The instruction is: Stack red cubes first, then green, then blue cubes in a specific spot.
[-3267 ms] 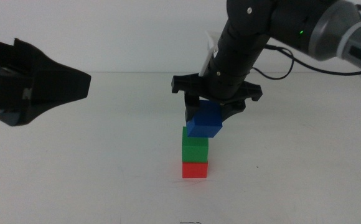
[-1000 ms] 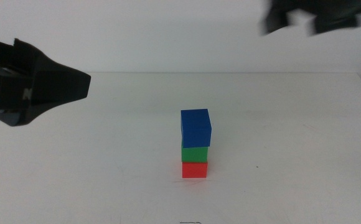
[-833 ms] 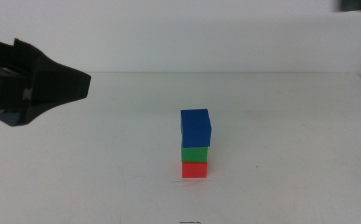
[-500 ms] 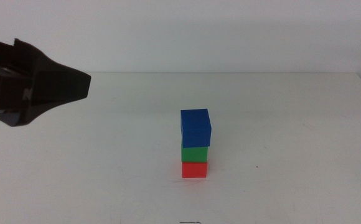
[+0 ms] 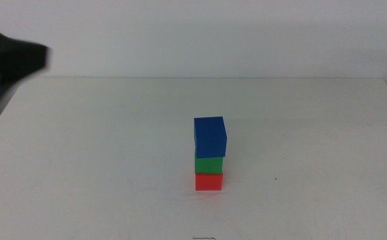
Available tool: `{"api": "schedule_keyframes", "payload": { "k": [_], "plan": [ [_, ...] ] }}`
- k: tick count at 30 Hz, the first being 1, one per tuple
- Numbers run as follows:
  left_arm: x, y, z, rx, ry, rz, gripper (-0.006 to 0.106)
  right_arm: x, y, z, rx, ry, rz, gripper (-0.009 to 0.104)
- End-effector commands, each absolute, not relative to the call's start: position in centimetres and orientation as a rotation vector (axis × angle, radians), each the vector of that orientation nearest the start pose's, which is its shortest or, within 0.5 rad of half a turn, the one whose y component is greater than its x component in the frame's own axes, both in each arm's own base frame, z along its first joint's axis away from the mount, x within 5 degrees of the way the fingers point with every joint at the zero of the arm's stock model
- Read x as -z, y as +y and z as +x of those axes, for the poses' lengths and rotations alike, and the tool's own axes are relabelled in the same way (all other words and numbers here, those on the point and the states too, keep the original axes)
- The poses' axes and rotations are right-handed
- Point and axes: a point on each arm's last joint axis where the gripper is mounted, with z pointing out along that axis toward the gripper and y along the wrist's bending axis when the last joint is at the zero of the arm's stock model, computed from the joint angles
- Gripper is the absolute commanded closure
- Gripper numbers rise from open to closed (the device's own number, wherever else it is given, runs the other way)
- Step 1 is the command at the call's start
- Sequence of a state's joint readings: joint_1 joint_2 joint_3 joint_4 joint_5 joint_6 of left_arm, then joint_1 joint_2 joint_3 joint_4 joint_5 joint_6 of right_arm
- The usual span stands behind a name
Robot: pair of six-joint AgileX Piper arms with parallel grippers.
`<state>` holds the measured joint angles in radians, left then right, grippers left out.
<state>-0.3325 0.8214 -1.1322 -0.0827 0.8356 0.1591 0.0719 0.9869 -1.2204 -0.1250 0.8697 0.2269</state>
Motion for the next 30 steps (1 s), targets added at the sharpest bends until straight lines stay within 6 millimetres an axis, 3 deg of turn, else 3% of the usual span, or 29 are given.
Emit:
{"api": "schedule_keyframes", "payload": {
  "k": [1,7,12,21,24,30],
  "plan": [
    [-44.3,-3.8,13.5,0.115,1.776,0.369,0.007,-44.7,0.2,18.3,-0.007,2.01,0.113,0.025],
    [-42.0,-0.8,12.9,-0.042,1.666,0.158,0.007,-44.7,0.2,18.4,-0.007,2.01,0.113,0.025],
    [-40.1,0.6,12.0,-0.125,1.692,0.068,0.007,-44.7,0.2,18.4,-0.007,2.01,0.113,0.025],
    [-39.3,0.7,11.6,-0.135,1.705,0.057,0.007,-44.7,0.2,18.3,-0.008,2.01,0.113,0.025],
    [-38.3,0.7,11.7,-0.134,1.73,0.058,0.007,-44.3,0.3,18.3,-0.008,2.016,0.112,0.025],
    [-35.5,0.6,10.1,-0.13,1.749,0.057,0.007,-43.1,0.1,16.0,-0.007,2.013,0.112,0.025]
  ]
}}
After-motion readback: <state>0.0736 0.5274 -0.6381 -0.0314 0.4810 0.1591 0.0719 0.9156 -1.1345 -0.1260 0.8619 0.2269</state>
